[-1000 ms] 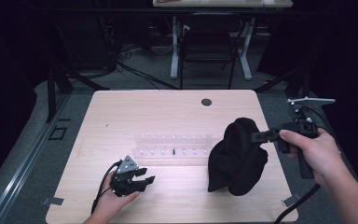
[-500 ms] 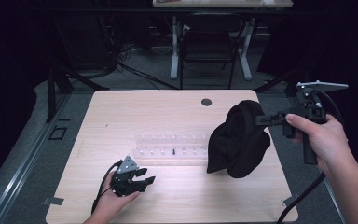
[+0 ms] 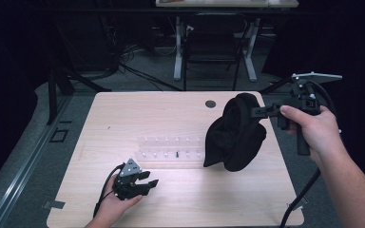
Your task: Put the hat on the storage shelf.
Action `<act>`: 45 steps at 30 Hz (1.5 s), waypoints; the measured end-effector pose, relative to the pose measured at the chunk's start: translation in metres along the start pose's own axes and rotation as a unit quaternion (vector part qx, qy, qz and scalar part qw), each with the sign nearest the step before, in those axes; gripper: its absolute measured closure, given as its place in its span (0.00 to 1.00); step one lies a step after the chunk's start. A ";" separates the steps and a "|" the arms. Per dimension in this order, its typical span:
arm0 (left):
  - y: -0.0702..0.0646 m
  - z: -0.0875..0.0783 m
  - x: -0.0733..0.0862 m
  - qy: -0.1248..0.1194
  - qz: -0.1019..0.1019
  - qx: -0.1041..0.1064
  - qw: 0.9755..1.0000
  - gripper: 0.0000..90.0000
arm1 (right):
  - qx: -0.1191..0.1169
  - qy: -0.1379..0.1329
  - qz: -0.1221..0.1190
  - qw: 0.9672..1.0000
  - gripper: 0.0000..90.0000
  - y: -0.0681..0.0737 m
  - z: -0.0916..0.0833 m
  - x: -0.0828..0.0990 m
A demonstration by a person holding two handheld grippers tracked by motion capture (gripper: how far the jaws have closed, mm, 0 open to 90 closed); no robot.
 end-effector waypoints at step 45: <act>0.004 -0.003 -0.001 -0.007 0.002 -0.001 1.000 0.57 | -0.025 0.020 -0.036 0.999 0.98 0.060 0.079 -0.029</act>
Point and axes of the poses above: each handheld gripper's, and its own axes: z roughly forward along the jaws, x roughly out of its underside, y roughly to its left, the point moved 10 cm from there along z, roughly forward along the jaws, and after that the axes turned 13 degrees about x, right-handed, at the moved point
